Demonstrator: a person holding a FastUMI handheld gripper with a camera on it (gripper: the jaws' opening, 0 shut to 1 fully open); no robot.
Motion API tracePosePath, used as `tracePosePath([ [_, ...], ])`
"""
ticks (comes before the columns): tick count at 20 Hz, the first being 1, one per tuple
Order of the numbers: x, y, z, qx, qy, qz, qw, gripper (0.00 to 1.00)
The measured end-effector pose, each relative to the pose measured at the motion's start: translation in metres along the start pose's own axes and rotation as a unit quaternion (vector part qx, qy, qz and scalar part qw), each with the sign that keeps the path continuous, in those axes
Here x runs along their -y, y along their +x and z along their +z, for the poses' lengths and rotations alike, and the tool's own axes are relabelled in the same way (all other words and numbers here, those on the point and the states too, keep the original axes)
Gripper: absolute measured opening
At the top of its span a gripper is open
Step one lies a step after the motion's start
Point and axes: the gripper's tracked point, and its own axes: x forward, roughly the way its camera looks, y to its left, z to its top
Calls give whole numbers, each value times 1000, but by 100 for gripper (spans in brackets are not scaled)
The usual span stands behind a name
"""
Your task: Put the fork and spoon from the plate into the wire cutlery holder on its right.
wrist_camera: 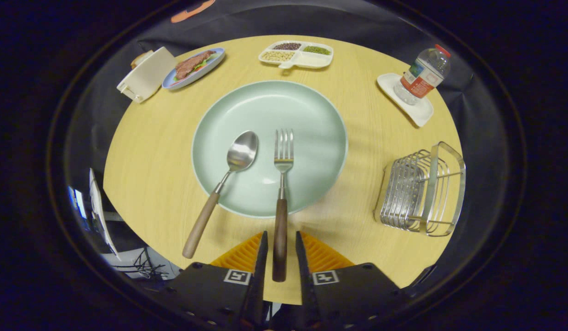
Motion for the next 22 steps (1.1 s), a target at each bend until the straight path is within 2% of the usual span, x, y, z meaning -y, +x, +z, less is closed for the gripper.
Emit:
tracePosePath([
  [1,0,-2,0,-2,2,-1,1000,28],
  [2,0,-3,1,-4,8,2,1000,12],
  [3,0,-4,1,-6,14,5,1000,10],
  [4,0,-7,2,-3,25,10,1000,2],
  [12,14,-73,19,19,35,46,998,2],
  [15,41,-106,24,31,53,50,997,1],
  [18,87,-139,21,40,64,31,997,1],
  [22,123,-164,-6,15,100,38,994,1],
])
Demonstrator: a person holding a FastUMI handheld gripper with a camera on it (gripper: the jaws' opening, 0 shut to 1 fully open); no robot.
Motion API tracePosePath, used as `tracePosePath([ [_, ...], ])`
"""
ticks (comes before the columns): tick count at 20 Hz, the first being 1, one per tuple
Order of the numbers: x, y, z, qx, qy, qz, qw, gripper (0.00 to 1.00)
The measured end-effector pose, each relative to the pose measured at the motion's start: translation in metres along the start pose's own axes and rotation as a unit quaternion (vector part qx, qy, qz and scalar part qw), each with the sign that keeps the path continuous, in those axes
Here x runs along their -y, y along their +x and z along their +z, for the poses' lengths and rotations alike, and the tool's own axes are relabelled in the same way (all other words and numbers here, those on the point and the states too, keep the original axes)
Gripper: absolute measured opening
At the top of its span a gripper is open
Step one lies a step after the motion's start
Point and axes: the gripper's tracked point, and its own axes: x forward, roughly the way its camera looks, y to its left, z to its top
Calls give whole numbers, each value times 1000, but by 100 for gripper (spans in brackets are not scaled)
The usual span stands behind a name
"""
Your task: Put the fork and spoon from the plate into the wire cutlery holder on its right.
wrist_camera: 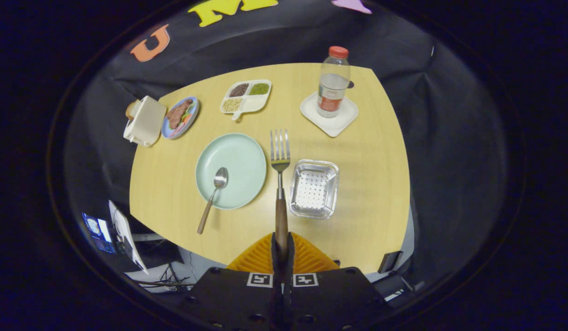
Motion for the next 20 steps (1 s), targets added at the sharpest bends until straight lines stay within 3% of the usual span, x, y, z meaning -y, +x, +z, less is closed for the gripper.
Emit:
tracePosePath([
  [6,35,17,-34,-69,29,-8,997,1],
  [11,36,30,-29,-100,59,1,993,1],
  [13,37,34,-24,-98,60,-8,993,10],
  [15,34,33,-16,-87,59,-7,994,10],
  [20,26,24,4,-48,47,-18,998,72],
])
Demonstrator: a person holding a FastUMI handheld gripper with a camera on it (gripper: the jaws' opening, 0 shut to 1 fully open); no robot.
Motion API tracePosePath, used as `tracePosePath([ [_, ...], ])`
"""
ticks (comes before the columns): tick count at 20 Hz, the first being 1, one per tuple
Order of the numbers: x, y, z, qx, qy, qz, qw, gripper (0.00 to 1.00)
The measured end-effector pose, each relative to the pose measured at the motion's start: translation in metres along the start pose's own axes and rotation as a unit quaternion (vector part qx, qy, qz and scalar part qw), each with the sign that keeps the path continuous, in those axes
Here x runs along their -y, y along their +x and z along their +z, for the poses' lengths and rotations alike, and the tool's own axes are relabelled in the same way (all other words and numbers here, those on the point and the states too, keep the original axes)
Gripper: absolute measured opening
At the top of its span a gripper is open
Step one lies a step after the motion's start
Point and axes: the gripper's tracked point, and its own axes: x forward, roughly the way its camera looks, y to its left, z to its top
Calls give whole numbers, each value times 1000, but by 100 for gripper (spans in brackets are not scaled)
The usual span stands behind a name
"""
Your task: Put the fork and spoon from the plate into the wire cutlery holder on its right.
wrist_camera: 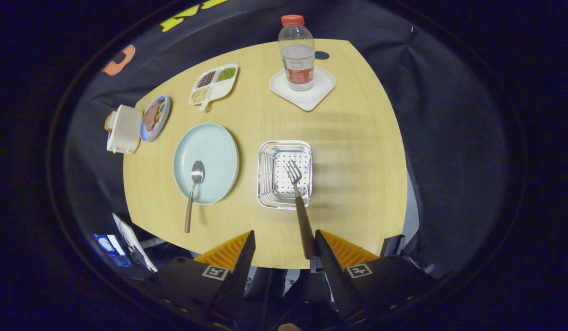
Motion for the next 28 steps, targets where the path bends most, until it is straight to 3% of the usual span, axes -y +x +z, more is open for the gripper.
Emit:
tracePosePath([
  [1,-5,-5,5,14,-2,-2,1000,83],
  [2,-10,-10,11,27,-6,-5,1000,88],
  [5,-33,-22,23,63,-16,-8,998,90],
  [11,-119,-10,11,70,-46,17,996,90],
  [17,-194,55,-26,20,-38,37,998,91],
  [25,-224,129,-46,-17,8,16,1000,91],
  [28,-225,146,-42,-11,13,6,1000,77],
])
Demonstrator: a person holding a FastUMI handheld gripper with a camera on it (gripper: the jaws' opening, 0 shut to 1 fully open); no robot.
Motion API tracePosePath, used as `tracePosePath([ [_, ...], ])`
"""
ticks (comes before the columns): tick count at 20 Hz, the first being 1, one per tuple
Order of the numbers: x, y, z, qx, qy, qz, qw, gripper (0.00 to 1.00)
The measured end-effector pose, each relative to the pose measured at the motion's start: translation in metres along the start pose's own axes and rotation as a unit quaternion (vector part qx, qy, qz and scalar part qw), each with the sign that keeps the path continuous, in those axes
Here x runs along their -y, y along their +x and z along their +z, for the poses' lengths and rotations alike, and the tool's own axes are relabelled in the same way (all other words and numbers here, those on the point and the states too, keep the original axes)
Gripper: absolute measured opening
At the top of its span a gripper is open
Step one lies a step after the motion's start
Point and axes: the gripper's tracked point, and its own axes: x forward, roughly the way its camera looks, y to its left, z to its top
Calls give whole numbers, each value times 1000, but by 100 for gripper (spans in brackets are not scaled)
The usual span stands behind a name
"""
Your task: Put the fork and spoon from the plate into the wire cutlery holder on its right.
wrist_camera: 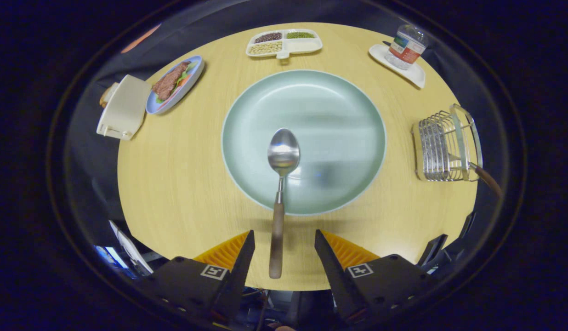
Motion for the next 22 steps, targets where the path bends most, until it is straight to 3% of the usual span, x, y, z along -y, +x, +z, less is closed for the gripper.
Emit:
tracePosePath([
  [2,-1,9,-3,-6,1,-2,1000,68],
  [4,2,12,-5,-12,0,-13,1000,49],
  [6,1,11,-1,-11,1,-18,1000,15],
  [8,-1,6,-1,-9,-10,-12,1000,9],
  [9,0,8,-1,-6,-15,-10,1000,1],
  [16,17,-36,2,16,-22,26,999,1],
  [22,52,-104,22,49,-12,46,998,1],
])
